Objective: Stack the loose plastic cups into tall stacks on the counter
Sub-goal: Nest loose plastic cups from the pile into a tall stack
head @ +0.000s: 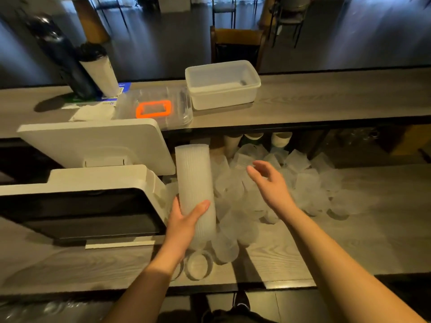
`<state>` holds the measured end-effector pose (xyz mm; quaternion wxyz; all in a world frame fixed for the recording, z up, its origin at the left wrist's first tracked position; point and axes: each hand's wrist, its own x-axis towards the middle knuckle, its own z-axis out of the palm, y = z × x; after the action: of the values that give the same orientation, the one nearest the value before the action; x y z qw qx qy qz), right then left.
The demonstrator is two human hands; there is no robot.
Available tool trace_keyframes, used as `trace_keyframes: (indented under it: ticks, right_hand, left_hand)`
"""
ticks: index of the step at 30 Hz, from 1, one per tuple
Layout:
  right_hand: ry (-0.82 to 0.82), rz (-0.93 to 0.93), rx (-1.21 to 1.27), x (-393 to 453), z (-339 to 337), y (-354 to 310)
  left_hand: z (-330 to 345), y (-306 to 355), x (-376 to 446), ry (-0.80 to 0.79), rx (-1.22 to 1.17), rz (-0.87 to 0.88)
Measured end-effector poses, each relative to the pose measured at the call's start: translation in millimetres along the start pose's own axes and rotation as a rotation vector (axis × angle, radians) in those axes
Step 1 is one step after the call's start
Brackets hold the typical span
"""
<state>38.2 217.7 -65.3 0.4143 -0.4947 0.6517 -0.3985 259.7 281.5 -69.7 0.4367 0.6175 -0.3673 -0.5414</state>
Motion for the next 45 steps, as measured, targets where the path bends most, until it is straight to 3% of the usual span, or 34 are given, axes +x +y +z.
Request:
trace_keyframes:
  ticks: [8, 11, 16, 19, 22, 28, 32, 40, 45]
  right_hand:
    - [-0.230, -0.225, -0.601, 22.0, 24.0, 26.7]
    - [-0.249, -0.297, -0.702, 28.0, 31.3, 31.4]
    - [-0.230, -0.281, -0.556, 37.6, 29.0, 39.8]
    - [-0.174, -0.184, -0.293, 41.9, 17.8, 36.0]
    - [-0.117, -0.075, 0.021, 51.0, -2.6, 22.3]
    - [-0.146, -0.058, 0.243, 75.5, -42.4, -14.1]
    - [-0.166, -0.097, 0.279, 81.0, -55.5, -36.3]
    - [-0.343, -0.180, 0.100, 74.7, -56.1, -49.5]
    - [-0.373, -0.167, 0.040, 58.5, -44.1, -45.8]
  left_hand:
    - [10.8, -2.2, 15.8, 0.084, -0.016, -0.044]
    - [16.6, -2.6, 18.7, 0.123, 0.009, -0.068]
    - [27.4, -4.0, 21.1, 0.177, 0.000, -0.101]
    - [31.0, -5.0, 20.8, 0.176, 0.007, -0.104]
    - [32.1, -5.8, 20.8, 0.143, 0.081, -0.074]
    - [33.6, -3.7, 26.1, 0.041, 0.269, -0.013]
    - [36.9, 0.8, 27.9, -0.031, 0.398, -0.019]
    - [43.0, 10.5, 29.5, -0.113, 0.554, 0.067]
    - [45.4, 14.6, 28.5, -0.140, 0.524, 0.071]
